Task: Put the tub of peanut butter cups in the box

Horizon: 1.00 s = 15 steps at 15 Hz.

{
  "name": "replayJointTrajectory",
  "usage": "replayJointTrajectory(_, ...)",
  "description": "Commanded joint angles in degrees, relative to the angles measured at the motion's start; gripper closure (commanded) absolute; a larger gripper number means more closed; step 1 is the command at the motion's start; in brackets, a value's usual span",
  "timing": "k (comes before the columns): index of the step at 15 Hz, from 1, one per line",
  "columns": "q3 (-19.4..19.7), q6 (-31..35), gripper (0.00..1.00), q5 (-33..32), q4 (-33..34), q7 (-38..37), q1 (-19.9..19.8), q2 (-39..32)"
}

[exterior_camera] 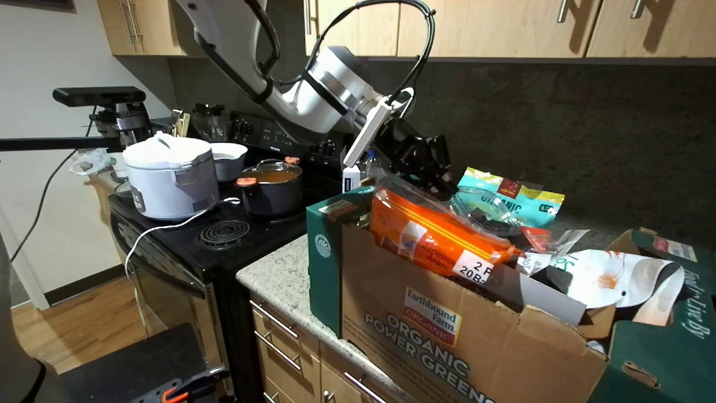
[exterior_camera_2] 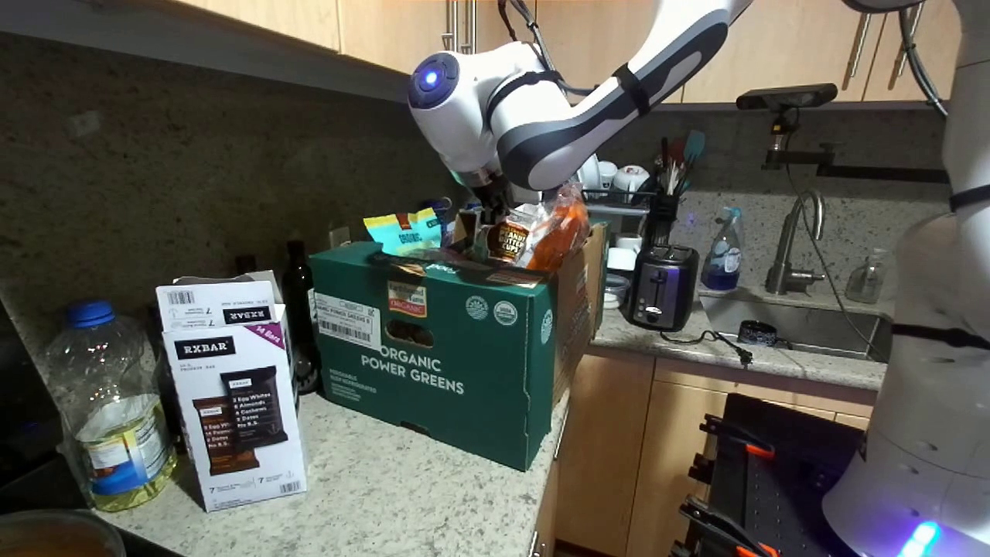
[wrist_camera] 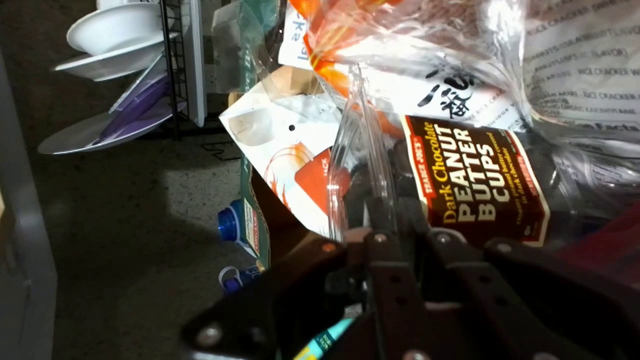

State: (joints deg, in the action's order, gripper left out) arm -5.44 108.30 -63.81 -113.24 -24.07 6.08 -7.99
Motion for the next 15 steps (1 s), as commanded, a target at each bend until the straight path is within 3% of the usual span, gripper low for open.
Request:
replayJointTrajectory(1,0.1,-1.3,0.97,1.0,0.8,-0.2,0.2,-2.6)
replayJointTrajectory(12,-0.5,-1.7,0.97,2.6,2.2,3.3,1.6,-5.2)
replayJointTrajectory(15,-0.5,-1.6,0.82,3.1,2.1,4.0,1.8,-4.8)
